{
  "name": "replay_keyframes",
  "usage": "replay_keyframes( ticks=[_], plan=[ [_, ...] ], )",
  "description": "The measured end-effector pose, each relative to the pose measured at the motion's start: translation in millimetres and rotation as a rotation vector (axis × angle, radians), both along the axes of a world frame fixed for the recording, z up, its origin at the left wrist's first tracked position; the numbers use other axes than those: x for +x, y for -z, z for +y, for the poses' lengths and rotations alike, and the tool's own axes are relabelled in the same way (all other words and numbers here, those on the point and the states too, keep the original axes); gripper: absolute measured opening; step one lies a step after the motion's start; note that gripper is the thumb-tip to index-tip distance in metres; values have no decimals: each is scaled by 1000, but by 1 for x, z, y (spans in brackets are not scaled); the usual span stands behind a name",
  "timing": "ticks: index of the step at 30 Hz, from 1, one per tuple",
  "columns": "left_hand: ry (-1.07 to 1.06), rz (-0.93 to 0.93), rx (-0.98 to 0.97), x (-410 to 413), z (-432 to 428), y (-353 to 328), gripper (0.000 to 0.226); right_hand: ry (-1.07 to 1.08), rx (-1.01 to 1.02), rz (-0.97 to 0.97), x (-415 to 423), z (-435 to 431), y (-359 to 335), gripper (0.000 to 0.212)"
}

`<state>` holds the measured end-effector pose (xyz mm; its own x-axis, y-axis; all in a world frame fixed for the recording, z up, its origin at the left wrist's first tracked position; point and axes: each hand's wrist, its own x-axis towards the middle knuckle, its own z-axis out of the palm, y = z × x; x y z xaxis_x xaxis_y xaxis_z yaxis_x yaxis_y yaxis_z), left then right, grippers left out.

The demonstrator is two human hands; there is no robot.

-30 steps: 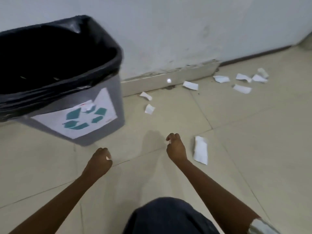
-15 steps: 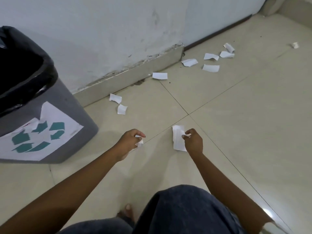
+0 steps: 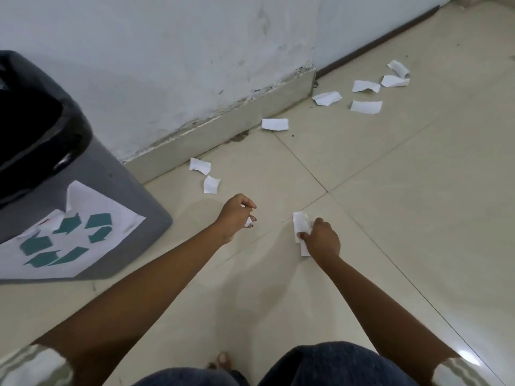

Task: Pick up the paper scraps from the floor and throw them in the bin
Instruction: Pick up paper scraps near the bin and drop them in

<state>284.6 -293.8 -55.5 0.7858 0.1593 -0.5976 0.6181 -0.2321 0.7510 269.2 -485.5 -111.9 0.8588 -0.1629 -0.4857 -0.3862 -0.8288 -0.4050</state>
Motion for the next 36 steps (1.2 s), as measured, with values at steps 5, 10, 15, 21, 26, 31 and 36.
replay_keyframes(
  ticks=[5, 10, 15, 21, 26, 31, 36],
  plan=[
    [131, -63, 620, 25, 41, 6, 23, -95, 50, -3, 7, 18, 1, 22],
    [335, -56, 1045, 50, 71, 31, 42, -40, 334, -12, 22, 31, -8, 12],
    [502, -56, 1116, 60, 71, 55, 41, 45, 490, 57, 41, 38, -17, 4],
    [456, -230, 1184, 42, 72, 68, 26, 72, 513, 107, 39, 50, -16, 25],
    [374, -168, 1074, 58, 91, 61, 54, 83, 571, 118, 52, 62, -21, 27],
    [522, -141, 1035, 62, 91, 66, 38, 17, 597, 158, 63, 75, -33, 28],
    [457, -189, 1057, 71, 86, 66, 50, 42, 642, 138, 70, 82, -41, 23]
  ],
)
